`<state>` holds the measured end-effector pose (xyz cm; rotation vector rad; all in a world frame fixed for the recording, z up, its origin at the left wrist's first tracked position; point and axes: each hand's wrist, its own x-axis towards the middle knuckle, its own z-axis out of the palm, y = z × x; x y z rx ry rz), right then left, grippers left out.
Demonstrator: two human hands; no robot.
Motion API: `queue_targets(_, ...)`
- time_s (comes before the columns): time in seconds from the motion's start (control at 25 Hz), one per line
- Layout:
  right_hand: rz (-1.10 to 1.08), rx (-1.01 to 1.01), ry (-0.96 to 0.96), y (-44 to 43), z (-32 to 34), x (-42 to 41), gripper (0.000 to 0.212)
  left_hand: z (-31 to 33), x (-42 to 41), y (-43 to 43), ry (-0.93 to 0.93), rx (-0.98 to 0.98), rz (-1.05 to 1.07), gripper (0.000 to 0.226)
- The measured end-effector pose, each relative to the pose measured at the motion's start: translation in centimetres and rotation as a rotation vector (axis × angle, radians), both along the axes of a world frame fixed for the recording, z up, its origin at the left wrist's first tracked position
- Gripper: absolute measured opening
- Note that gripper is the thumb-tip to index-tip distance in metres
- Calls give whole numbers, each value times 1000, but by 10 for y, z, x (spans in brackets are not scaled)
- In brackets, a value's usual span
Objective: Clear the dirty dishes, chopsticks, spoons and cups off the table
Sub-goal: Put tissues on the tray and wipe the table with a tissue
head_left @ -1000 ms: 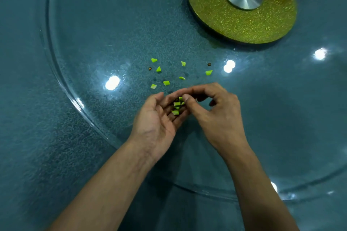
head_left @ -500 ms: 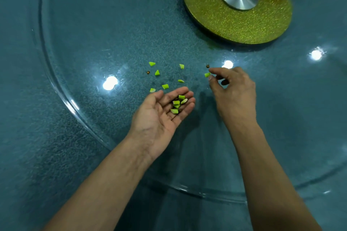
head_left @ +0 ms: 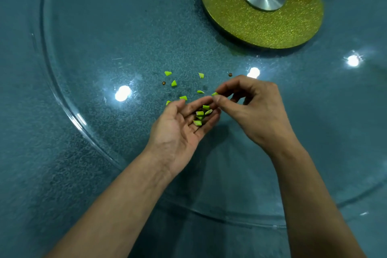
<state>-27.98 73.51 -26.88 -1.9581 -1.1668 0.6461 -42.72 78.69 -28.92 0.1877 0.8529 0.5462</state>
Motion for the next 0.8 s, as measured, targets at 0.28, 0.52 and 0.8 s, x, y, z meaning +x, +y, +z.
queue_targets(0.28,-199,5,-139,4,-13,19,6,-1,5,-1,-3,-13,-6,50)
queue_targets(0.52,-221,-86,-394,34,-37,36,20,-1,3,-4,-7,-20,-16,50)
queue_targets(0.8,-150,-100,-418,32,-36,27,4,0,2,-4,1,-13,-28,50)
